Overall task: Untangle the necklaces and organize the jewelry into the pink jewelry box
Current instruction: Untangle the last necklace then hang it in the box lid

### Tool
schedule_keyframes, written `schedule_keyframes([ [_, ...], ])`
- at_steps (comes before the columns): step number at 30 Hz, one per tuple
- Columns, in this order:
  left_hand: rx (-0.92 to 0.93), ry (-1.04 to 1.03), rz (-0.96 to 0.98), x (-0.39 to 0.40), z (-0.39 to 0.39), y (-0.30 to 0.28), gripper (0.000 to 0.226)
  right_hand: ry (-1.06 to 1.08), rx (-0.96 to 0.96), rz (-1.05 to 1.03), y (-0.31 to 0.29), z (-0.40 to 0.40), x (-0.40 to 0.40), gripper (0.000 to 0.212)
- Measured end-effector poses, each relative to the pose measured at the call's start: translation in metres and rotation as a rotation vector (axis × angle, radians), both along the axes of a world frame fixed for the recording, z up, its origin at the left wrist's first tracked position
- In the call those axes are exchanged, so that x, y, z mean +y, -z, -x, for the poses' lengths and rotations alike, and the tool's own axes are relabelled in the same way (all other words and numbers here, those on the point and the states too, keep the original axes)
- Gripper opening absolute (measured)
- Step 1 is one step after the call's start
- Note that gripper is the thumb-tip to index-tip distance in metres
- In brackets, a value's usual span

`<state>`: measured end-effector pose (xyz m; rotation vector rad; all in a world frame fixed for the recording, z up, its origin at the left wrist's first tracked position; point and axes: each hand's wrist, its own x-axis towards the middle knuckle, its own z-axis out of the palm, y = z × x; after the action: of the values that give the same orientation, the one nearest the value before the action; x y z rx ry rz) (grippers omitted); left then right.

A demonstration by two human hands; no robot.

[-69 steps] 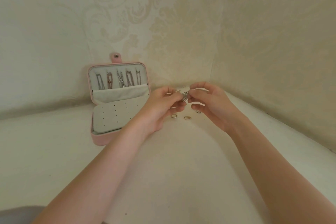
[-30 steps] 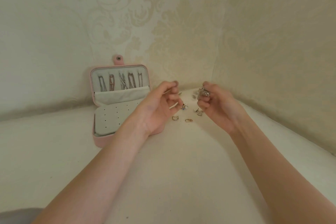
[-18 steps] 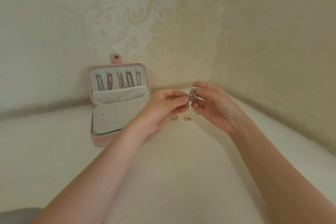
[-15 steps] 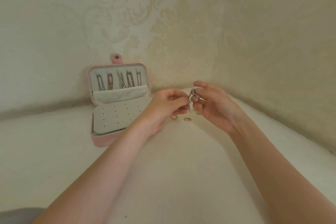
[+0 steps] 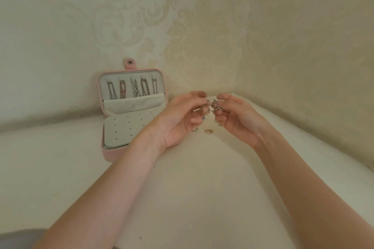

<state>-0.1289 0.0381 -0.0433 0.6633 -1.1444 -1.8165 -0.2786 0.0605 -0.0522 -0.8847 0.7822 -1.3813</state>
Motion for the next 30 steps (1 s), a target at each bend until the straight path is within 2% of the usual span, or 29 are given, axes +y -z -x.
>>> schedule_keyframes([
  [4, -0.429, -0.063, 0.277, 0.000, 0.002, 0.009, 0.016, 0.019, -0.005, -0.004, 0.001, 0.000, 0.000, 0.018],
  [8, -0.552, -0.359, 0.449, -0.002, 0.004, 0.013, 0.013, 0.029, -0.039, -0.009, 0.000, 0.001, 0.000, 0.018],
  [10, -0.550, -0.451, 0.518, -0.004, 0.004, 0.013, 0.011, 0.000, -0.023, -0.012, 0.000, 0.001, 0.000, 0.019],
  [12, -0.482, -0.488, 0.491, -0.005, 0.004, 0.013, 0.013, -0.046, 0.013, -0.014, 0.001, 0.001, 0.001, 0.020],
  [14, -0.325, -0.449, 0.335, -0.005, 0.004, 0.009, 0.015, -0.077, 0.070, -0.012, 0.002, 0.000, 0.002, 0.023],
  [17, -0.016, -0.247, 0.019, -0.003, 0.001, 0.002, 0.018, -0.026, 0.149, -0.017, 0.004, 0.002, 0.002, 0.019],
  [18, 0.005, -0.200, -0.014, -0.003, -0.001, 0.000, 0.017, 0.015, 0.160, -0.024, 0.005, 0.003, 0.001, 0.017],
  [20, -0.117, -0.193, 0.028, -0.001, -0.002, -0.001, 0.013, 0.095, 0.169, -0.032, 0.006, 0.004, -0.001, 0.015],
  [24, -0.365, -0.348, 0.269, -0.001, 0.003, 0.004, 0.006, 0.161, 0.120, -0.010, 0.005, 0.006, -0.002, 0.014],
  [26, -0.402, -0.379, 0.325, -0.001, 0.004, 0.007, 0.003, 0.144, 0.121, 0.010, 0.004, 0.005, -0.002, 0.015],
  [30, -0.399, -0.253, 0.293, -0.001, 0.004, 0.011, 0.012, 0.089, 0.193, 0.058, 0.001, 0.000, 0.001, 0.018],
])
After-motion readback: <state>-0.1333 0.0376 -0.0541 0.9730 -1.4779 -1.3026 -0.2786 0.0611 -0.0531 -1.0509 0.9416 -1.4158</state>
